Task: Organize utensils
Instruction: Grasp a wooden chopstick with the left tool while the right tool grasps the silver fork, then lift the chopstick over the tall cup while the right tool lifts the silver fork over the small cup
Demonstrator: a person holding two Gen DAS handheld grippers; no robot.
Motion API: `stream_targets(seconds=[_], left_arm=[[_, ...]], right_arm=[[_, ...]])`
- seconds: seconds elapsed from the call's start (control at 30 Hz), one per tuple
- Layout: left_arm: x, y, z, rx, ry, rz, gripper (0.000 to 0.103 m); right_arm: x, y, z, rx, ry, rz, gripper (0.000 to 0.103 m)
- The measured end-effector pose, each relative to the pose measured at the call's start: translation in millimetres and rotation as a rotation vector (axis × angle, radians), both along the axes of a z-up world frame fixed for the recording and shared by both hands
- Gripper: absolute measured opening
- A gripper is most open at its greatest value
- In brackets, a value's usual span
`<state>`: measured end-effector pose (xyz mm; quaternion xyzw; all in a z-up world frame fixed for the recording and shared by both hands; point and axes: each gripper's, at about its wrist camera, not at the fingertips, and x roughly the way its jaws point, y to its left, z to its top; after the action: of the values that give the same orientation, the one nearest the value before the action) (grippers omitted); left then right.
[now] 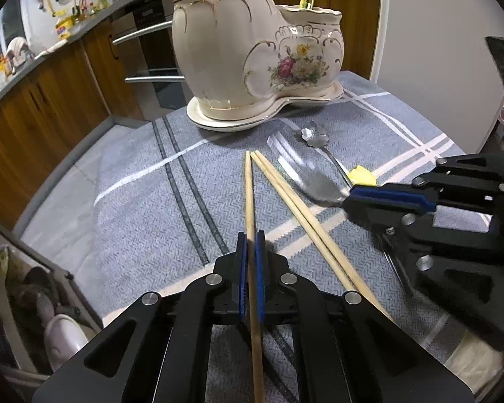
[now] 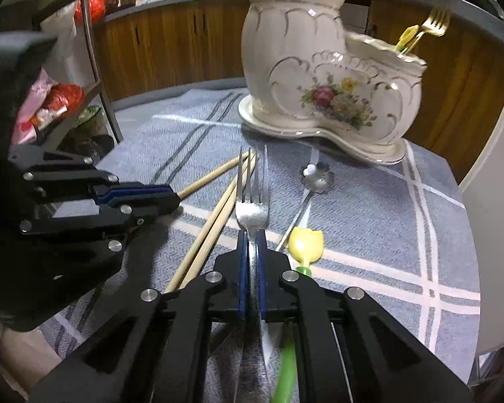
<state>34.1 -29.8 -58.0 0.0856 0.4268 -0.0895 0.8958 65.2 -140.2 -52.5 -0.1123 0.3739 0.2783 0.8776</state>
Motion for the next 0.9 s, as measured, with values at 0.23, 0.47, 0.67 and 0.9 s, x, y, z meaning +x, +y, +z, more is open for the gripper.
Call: stream_targets(seconds=[0.23, 0.47, 0.67, 0.9], left_arm=[[-2.1, 5.5, 10.4, -0.035, -0.047, 0.005, 0.005], [-9.1, 11.6, 28.2, -0.072, -0.117, -0.001, 0.005], [-11.9, 14.5, 38.6, -0.086, -0.151, 0.001, 0.005], [-21.6, 12.6, 52.1, -0.120, -0.211, -0.025, 0.005]], right_arm=[[-11.5, -18.5, 25.3, 0.102, -0.070, 0.008, 0.005], [-20.4, -31.6, 46.8, 0.171, -0.153, 0.002, 0.005], [-24.8, -42.9, 57.7, 0.213, -0.222, -0.018, 0.005], [-36.0, -53.4, 72.2, 0.261, -0.317, -0.049, 0.005]])
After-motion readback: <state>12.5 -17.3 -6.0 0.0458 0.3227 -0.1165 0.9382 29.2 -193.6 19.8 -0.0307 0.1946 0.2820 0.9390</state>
